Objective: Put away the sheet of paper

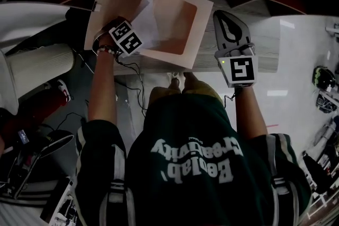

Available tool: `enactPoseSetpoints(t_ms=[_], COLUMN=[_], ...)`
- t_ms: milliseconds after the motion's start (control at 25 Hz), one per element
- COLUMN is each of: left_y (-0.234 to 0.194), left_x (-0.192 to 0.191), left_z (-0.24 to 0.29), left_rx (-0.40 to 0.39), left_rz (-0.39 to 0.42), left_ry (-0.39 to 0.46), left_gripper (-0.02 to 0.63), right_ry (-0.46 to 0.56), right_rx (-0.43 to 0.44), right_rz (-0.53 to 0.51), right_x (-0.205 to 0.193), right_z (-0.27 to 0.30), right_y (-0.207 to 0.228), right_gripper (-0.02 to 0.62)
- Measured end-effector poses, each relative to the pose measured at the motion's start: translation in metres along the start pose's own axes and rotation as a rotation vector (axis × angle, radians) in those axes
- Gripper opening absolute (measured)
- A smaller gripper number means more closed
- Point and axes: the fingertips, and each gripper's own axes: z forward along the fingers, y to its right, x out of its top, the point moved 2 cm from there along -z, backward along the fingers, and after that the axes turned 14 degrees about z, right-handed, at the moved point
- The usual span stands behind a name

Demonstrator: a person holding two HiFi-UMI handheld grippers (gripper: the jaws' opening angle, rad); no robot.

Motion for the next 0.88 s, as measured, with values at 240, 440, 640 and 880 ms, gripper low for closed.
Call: enactPoseSetpoints(t_ms=[240, 440, 640, 880], left_y=[0.010, 0.014, 0.028, -0.006], left_x=[0.018, 0.031, 0.033, 0.022], left_z=[0.011, 0.013, 0.024, 0.041], left_rx=[-0.051, -0.116, -0.244, -0.051], left_rz=[0.121, 0.206, 0.266, 0.043], left_ry=[0.002, 0.081, 0.063, -0.080], left_gripper=[0.018, 0.018, 0.018, 0.070], right_ry=[-0.009, -0.022, -0.030, -0.030], right_rx=[-0.004, 0.004, 0.011, 0.014], right_rz=[0.044, 0.048, 0.040, 0.039], right_x=[-0.007, -0.015, -0.021, -0.020], right_z=[-0.001, 0.001, -0.002, -0.002], right_y=[0.024, 0.029, 0.028, 0.024], right_gripper=[0.037, 0.037, 0.037, 0.037])
